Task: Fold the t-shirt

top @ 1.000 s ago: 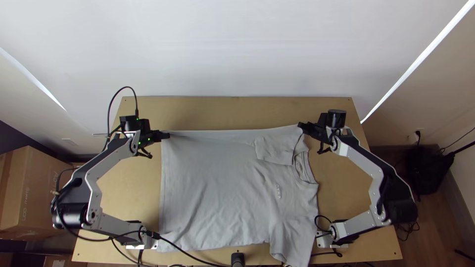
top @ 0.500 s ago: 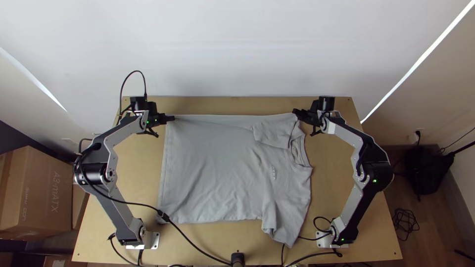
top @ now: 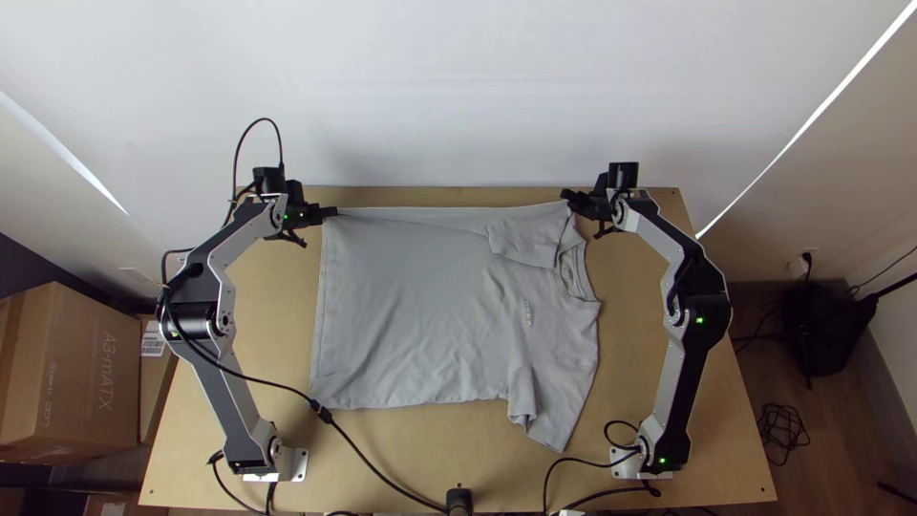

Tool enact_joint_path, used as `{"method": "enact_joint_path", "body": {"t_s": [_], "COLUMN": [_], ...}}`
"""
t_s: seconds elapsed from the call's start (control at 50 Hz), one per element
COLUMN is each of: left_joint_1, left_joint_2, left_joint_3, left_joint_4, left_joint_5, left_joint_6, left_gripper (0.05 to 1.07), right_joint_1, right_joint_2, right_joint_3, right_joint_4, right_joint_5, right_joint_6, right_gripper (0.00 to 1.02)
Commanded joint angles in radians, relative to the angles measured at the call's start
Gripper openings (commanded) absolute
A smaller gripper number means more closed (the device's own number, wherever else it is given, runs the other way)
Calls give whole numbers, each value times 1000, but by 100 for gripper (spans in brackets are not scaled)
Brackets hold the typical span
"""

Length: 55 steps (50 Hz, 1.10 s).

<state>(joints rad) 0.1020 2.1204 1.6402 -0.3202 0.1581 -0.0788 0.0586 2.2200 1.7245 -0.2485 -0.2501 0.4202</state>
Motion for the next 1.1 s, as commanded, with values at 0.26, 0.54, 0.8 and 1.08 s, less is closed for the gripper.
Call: {"method": "enact_joint_path", "body": {"t_s": [0.26,0.54,0.8,1.08], "left_joint_1": [18,27,36,47], "left_joint_2": [-19,-108,-217,-307], "left_joint_3": [70,-39,-192,-306], "left_joint_4": [-198,-194,-145,-112], "left_joint_5": [89,115,133,136], "left_joint_6": [-45,-45,-45,-35], "left_gripper": [8,8,8,8], "right_joint_1": [-23,-14,-16,-17], "right_joint_2": [-36,-135,-241,-367], "right_joint_3": [73,-20,-144,-310], "right_joint_4": [-124,-149,-149,-147], "right_joint_5": [32,32,32,34], "right_joint_6": [34,28,14,-18], "right_gripper": [2,2,2,2]}}
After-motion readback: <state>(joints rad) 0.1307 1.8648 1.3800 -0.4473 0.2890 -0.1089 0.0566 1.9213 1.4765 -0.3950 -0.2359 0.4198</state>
